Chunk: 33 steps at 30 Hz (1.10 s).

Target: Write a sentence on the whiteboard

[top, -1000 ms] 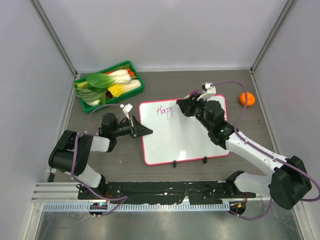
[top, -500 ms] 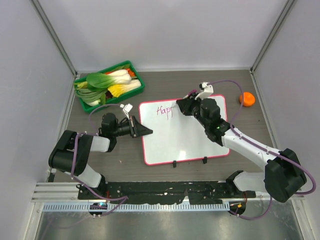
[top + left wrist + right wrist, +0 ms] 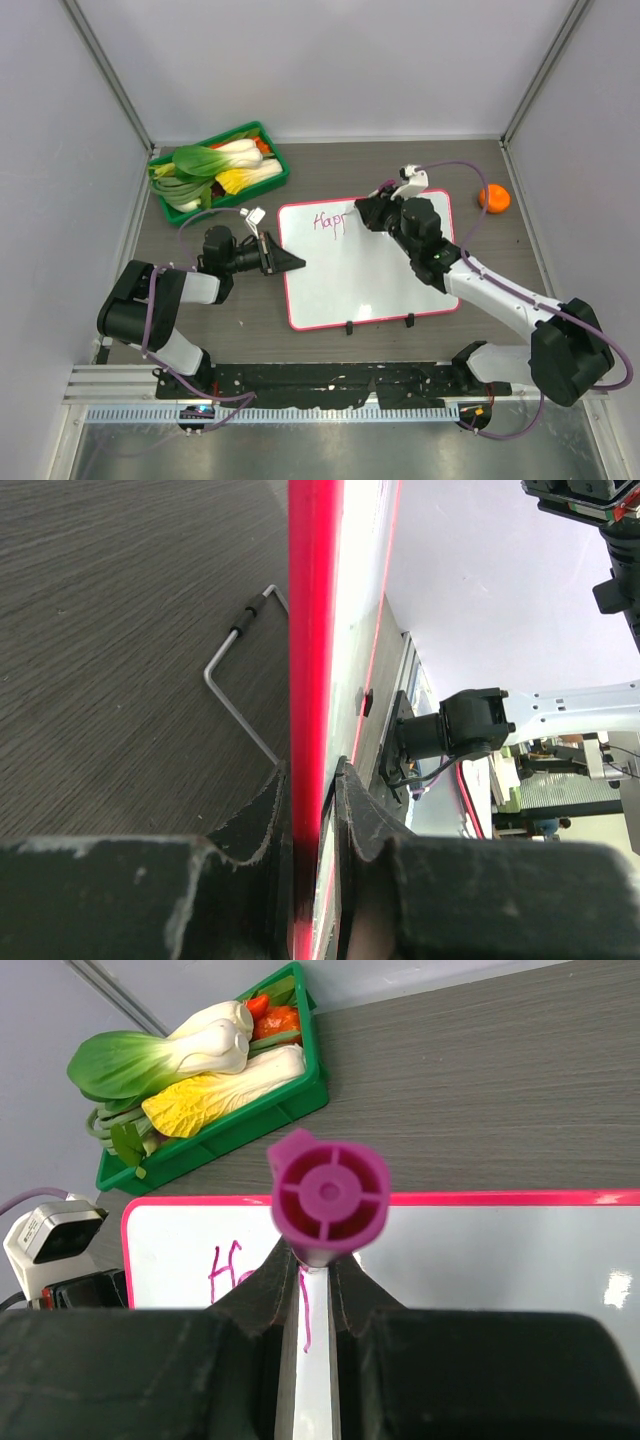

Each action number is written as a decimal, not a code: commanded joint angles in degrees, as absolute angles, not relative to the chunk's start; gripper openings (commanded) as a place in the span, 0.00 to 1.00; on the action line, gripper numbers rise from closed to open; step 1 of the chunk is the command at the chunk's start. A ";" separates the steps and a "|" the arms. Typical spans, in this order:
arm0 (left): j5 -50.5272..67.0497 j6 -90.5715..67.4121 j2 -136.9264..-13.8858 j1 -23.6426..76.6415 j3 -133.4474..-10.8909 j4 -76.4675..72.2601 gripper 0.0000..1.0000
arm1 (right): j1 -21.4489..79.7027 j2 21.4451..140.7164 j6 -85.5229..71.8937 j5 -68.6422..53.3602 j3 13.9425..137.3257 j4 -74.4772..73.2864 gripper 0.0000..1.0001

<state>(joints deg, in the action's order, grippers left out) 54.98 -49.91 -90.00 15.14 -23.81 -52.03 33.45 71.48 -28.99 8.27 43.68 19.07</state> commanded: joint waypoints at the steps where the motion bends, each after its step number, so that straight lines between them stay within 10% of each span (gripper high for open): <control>1: 48.95 -42.45 -92.02 16.44 -23.20 -43.95 0.00 | 32.87 69.43 -27.25 10.72 43.07 18.64 0.01; 33: 48.43 -41.66 -91.14 16.44 -23.12 -42.89 0.00 | 28.48 62.94 -37.88 2.90 35.68 28.22 0.01</control>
<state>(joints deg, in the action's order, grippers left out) 55.02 -49.52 -89.93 15.14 -23.88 -51.75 30.35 67.75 -35.66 3.31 36.40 24.08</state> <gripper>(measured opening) 0.166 0.164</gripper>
